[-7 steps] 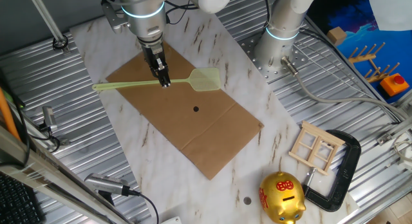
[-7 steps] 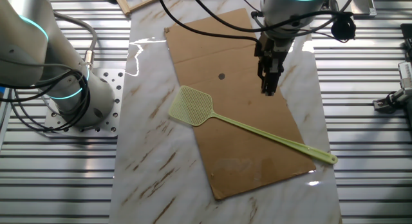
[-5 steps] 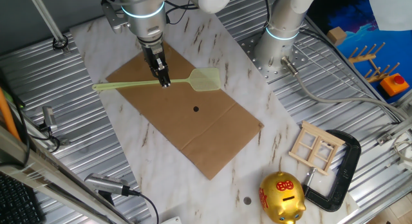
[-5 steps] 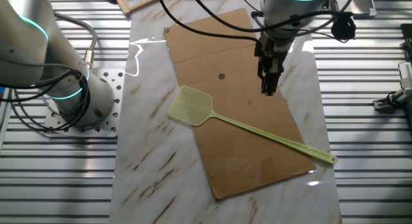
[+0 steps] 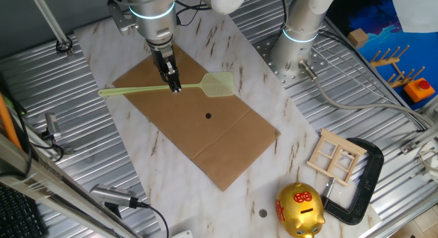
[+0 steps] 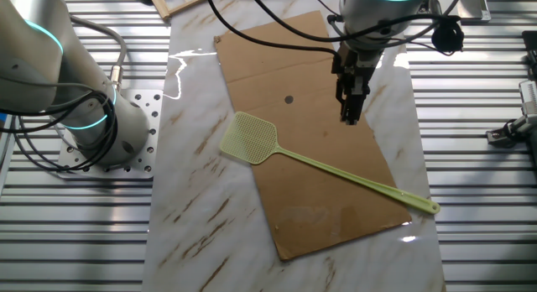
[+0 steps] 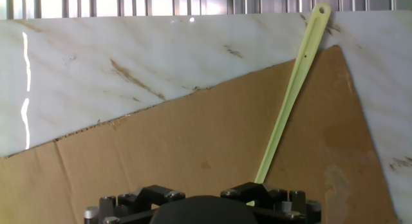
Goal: Swat with a flyswatter
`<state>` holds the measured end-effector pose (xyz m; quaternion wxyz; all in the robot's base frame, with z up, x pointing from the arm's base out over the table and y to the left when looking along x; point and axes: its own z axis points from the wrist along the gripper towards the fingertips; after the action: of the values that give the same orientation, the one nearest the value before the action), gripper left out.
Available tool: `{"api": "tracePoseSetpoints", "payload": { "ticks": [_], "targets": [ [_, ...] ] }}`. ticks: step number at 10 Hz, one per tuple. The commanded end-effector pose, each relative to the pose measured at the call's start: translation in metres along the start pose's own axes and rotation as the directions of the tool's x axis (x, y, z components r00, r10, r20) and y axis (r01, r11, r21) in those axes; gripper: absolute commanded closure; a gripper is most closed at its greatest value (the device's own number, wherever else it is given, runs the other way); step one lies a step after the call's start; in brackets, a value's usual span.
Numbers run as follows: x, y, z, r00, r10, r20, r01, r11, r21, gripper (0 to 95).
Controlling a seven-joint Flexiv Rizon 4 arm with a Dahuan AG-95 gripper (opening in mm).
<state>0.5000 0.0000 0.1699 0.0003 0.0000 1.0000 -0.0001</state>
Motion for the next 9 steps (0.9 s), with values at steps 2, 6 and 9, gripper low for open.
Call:
{"api": "tracePoseSetpoints", "payload": {
  "ticks": [2,6,9],
  "targets": [
    [0.0,0.0001,-0.0001,0.996,-0.081,0.032,0.081,0.997,0.0,95.0],
    [0.0,0.0001,-0.0002,0.996,-0.081,0.031,0.081,0.997,0.003,95.0],
    [0.0,0.0001,-0.0002,0.996,-0.083,0.029,0.083,0.997,0.013,95.0]
  ]
}}
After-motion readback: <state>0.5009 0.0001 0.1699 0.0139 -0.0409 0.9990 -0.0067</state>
